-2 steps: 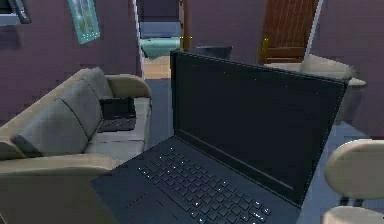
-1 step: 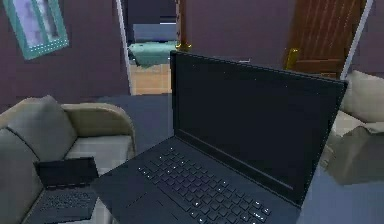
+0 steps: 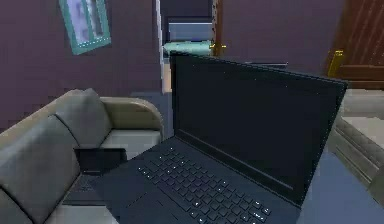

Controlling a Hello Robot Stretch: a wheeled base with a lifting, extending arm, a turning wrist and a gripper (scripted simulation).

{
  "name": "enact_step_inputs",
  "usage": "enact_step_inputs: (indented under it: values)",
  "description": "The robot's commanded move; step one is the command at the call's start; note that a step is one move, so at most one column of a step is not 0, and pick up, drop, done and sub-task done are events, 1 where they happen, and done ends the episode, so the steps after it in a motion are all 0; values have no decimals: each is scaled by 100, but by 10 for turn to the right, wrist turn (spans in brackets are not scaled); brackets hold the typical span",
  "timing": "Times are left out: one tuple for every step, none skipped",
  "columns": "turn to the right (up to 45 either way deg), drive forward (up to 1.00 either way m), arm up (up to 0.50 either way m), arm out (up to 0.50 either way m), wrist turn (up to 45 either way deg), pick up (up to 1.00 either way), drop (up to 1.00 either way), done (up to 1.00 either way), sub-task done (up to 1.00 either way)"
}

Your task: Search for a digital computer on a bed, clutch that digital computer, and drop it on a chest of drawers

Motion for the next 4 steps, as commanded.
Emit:
enact_step_inputs:
  values:
    - [0, 100, 0, 0, 0, 0, 0, 0, 0]
    - [0, 100, 0, 0, 0, 0, 0, 0, 0]
    - [0, 70, 0, 0, 0, 0, 0, 0, 0]
    - [60, 0, 0, 0, 0, 0, 0, 0, 0]
